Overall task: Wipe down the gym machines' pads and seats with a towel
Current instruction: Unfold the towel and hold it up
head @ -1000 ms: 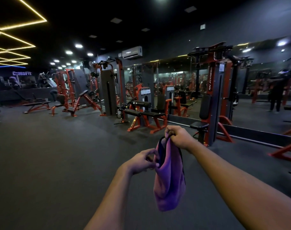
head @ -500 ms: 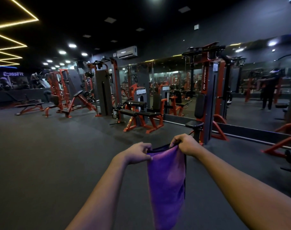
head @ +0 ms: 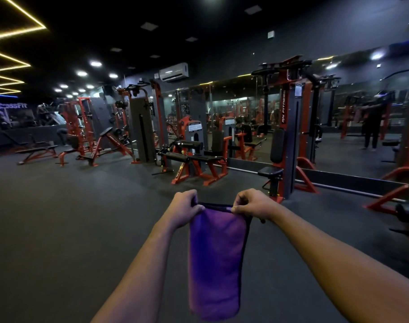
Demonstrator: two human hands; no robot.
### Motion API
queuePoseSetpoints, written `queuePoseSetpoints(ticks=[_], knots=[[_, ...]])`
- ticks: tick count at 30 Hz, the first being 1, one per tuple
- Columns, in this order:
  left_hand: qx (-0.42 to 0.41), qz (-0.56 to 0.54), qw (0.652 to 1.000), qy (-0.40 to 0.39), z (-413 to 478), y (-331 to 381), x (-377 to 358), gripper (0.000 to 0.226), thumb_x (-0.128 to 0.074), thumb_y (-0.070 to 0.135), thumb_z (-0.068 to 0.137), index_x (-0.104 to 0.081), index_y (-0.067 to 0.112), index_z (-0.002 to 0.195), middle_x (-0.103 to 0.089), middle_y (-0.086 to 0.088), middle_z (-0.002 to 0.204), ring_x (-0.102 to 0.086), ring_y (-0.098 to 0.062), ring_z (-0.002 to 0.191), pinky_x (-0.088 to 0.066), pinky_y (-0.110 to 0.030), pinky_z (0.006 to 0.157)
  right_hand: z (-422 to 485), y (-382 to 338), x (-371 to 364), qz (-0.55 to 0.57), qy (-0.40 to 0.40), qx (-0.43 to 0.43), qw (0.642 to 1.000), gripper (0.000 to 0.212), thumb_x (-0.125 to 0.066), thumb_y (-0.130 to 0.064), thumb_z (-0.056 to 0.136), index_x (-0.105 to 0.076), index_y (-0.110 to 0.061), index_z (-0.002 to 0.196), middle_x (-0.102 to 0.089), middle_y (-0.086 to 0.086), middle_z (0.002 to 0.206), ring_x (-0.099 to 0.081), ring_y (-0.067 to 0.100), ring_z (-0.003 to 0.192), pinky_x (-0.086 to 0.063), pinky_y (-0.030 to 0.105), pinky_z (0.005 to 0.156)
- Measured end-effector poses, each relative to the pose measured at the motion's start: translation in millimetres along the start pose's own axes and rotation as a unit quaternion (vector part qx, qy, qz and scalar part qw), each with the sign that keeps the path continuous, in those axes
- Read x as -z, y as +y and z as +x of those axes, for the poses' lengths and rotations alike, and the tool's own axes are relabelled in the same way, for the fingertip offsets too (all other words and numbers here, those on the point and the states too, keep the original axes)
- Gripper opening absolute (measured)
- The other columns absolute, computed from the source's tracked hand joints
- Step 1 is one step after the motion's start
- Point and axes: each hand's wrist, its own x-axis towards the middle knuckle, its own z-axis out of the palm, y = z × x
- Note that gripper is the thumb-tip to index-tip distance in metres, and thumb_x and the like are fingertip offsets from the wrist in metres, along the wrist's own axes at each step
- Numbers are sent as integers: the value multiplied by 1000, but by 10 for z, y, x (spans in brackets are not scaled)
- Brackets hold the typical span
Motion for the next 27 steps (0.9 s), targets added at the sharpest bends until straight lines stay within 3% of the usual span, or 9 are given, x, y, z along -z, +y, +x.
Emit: queuePoseSetpoints(ticks=[3, 7, 11, 14, 16, 18, 20, 23, 27], knots=[[-8, -23, 999, 37, 0, -69, 4, 29, -79, 22, 84, -52, 18, 76, -61, 3, 74, -56, -12, 69, -37, -23, 56, -10, -18, -27, -6, 37, 31, 999, 17, -76, -19, 90, -63, -15, 98, -71, -1, 90, -65, 9, 81, -50, 19, 68], [-47, -38, 994, 93, 9, -44, 59, 34, -76, 25, 87, -45, 24, 74, -56, 5, 68, -50, -8, 63, -35, -23, 56, 22, -107, -74, -9, 27, 37, 999, 15, -69, -18, 96, -58, -18, 106, -70, 3, 97, -65, 14, 86, -47, 19, 68], [-93, -46, 990, 91, 32, 20, 177, 27, -71, 27, 92, -47, 22, 80, -56, 7, 73, -50, -4, 69, -37, -20, 60, 32, -159, -143, 3, 20, 63, 998, 10, -61, -10, 99, -59, -20, 101, -65, -3, 94, -63, 9, 82, -48, 18, 65], [-111, -52, 989, 77, 51, 28, 250, 25, -68, 30, 94, -48, 24, 81, -56, 9, 77, -50, -3, 71, -37, -20, 62, 53, -160, -204, 7, 33, 64, 997, 21, -58, -6, 99, -69, -23, 94, -68, -6, 90, -65, 3, 78, -50, 16, 65], [-110, -55, 990, 74, 56, 9, 268, 23, -65, 33, 96, -49, 24, 83, -57, 9, 80, -50, -4, 73, -38, -22, 64, 69, -165, -229, 38, 31, 49, 998, 21, -59, -13, 100, -73, -26, 92, -70, -4, 93, -67, 6, 85, -51, 18, 69], [-104, -56, 990, 83, 49, -9, 279, 21, -63, 34, 98, -50, 25, 84, -58, 9, 82, -53, -5, 76, -41, -23, 65, 61, -192, -250, 75, 4, 41, 996, 16, -62, -33, 100, -75, -28, 91, -73, -4, 92, -70, 9, 87, -52, 21, 72], [-93, -57, 989, 101, 41, -10, 278, 19, -62, 34, 98, -51, 24, 86, -60, 7, 84, -56, -7, 78, -45, -25, 66, 42, -237, -283, 75, -14, 47, 996, 25, -68, -51, 93, -75, -27, 93, -74, -6, 87, -71, 4, 81, -51, 17, 66], [-74, -51, 988, 126, 45, -14, 285, 20, -64, 35, 97, -53, 21, 88, -61, 5, 84, -58, -8, 77, -46, -25, 64, 62, -273, -324, 14, 24, 78, 997, 17, -76, -38, 90, -73, -22, 89, -69, -7, 79, -65, -2, 69, -46, 10, 56], [-45, -63, 995, 66, 13, -64, 386, 20, -68, 39, 94, -52, 36, 82, -61, 3, 86, -62, -11, 75, -53, -24, 56, 111, -269, -220, 10, 68, 98, 993, 10, -76, -25, 91, -72, -32, 85, -70, -11, 88, -63, -8, 80, -46, 11, 71]])
